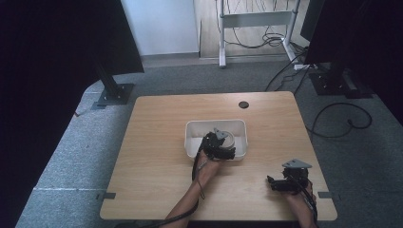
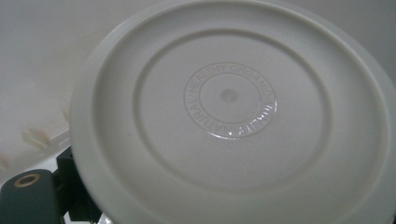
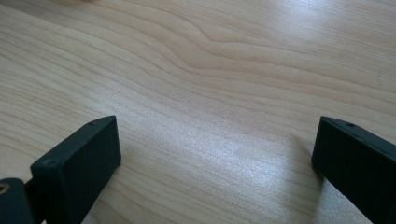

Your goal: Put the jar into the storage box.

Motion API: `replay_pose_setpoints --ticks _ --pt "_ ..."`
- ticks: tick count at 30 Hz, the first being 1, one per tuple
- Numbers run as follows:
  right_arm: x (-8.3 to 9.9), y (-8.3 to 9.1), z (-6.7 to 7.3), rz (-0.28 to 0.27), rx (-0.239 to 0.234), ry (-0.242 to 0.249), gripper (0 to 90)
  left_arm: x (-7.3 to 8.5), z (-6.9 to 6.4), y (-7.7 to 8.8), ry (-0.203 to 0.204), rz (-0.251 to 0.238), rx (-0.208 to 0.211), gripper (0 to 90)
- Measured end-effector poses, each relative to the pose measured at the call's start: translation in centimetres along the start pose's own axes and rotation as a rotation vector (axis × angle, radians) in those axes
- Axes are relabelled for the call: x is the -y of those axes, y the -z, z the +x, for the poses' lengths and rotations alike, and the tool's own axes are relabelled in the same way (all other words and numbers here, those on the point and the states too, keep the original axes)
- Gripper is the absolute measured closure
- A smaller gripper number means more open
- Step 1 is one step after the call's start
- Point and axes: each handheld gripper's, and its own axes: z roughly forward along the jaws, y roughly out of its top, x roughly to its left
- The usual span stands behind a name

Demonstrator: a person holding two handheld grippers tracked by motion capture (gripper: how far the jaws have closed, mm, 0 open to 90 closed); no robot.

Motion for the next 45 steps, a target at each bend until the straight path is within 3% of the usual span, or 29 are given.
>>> replay_pose_setpoints --ticks 13,34,45 --pt "0.0 0.0 0.0 0.000 0.000 0.001 0.8 0.1 0.2 0.3 -0.001 -0.022 0.028 3.4" --pt "0.0 0.0 0.0 0.000 0.000 0.000 0.8 -0.4 0.2 2.3 -0.031 -0.039 0.022 3.7" --pt "0.0 0.0 0.0 0.000 0.000 0.000 0.8 -0.2 0.4 3.3 -0.027 -0.051 0.036 3.7"
